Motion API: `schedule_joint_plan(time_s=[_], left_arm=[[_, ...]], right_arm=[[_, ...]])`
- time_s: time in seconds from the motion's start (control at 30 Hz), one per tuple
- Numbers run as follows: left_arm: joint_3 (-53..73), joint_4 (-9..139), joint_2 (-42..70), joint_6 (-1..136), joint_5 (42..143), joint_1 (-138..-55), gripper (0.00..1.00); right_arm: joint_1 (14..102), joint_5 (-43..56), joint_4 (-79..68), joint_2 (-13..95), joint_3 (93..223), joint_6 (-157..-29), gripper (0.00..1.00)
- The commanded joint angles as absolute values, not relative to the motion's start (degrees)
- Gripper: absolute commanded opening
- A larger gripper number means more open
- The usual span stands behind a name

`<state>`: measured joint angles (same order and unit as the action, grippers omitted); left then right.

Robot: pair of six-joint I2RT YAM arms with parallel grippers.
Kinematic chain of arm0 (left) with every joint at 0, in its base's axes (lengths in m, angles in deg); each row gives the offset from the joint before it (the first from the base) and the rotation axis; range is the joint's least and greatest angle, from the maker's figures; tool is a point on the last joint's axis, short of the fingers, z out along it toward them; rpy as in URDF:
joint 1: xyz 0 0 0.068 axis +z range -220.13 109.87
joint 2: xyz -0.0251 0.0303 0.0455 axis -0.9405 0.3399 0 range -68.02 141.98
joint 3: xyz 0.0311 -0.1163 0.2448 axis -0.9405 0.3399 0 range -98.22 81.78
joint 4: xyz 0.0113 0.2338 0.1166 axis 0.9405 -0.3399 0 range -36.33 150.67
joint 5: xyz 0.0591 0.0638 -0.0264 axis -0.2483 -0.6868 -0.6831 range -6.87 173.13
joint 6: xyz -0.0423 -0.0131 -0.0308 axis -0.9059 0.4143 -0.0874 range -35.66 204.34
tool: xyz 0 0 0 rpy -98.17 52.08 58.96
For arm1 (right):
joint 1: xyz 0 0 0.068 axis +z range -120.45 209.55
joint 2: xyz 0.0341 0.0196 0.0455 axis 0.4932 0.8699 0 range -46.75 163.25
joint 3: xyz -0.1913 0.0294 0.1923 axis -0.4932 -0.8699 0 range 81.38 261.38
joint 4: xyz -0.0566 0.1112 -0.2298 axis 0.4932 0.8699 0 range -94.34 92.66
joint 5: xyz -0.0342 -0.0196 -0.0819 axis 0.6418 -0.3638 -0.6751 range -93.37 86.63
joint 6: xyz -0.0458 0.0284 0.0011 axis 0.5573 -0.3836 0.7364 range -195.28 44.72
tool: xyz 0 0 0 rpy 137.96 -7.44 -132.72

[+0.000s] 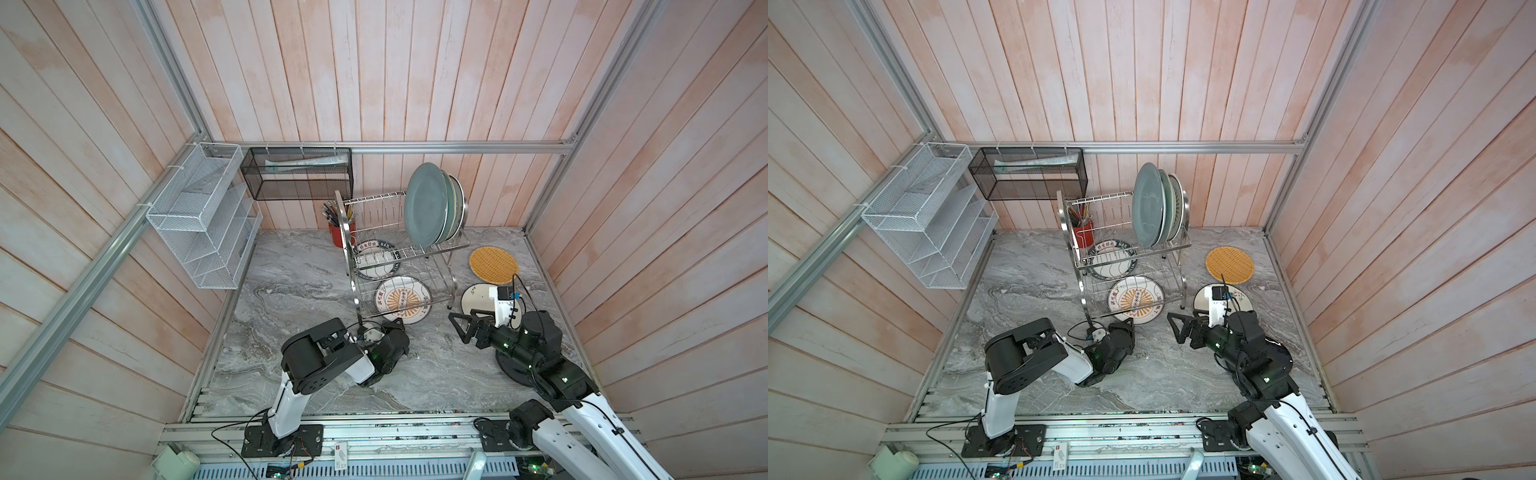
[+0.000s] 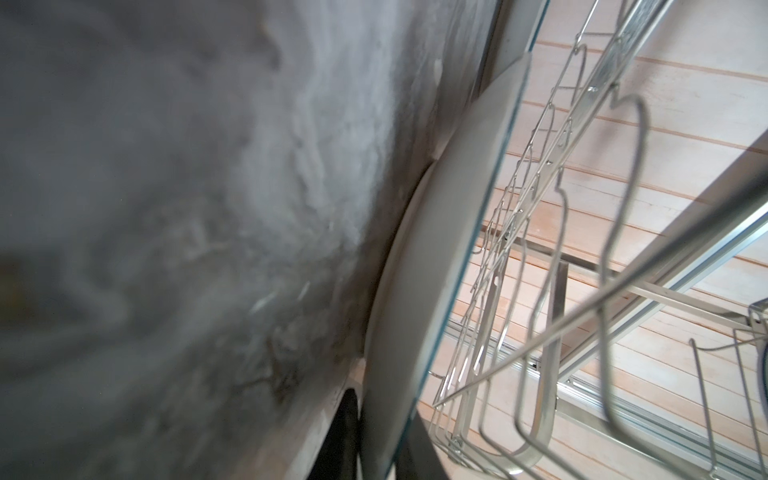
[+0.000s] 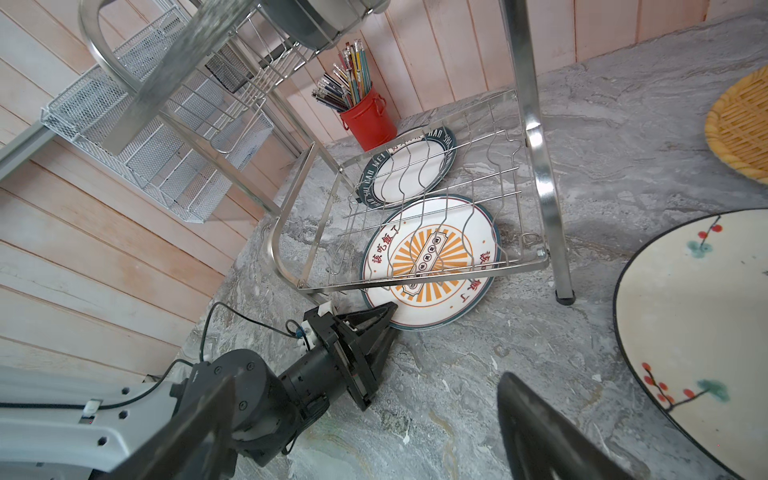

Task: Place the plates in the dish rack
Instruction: 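Grasp the rim of the orange sunburst plate with the left gripper, then pull the sunburst plate out from the rack and tilt it upright with left gripper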

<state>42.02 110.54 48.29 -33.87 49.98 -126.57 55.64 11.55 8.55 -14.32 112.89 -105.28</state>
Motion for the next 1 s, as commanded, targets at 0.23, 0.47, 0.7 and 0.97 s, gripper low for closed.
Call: schedule_joint_plan(time_s=[0.23, 0.47, 0.7, 0.97], left_arm=[[43.3, 101.5, 52.6, -38.0, 51.7, -125.5, 0.05], [45.8, 102.8, 50.0, -35.7, 54.9, -126.2, 0.00], [47.9, 95.6, 44.2, -34.2, 56.8, -128.4, 0.00], [51.5, 94.0, 39.1, -31.5, 60.8, -131.5, 0.00]], right_arm=[[55.5, 11.5, 10.7, -16.0, 112.6, -105.3, 0.98], [55.5, 9.5, 11.4, -15.4, 113.4, -104.7, 0.98], [55.4, 7.8, 11.4, -14.2, 114.2, -104.4, 0.98], [55.4, 7.9, 10.2, -13.1, 114.0, -105.9, 0.98]])
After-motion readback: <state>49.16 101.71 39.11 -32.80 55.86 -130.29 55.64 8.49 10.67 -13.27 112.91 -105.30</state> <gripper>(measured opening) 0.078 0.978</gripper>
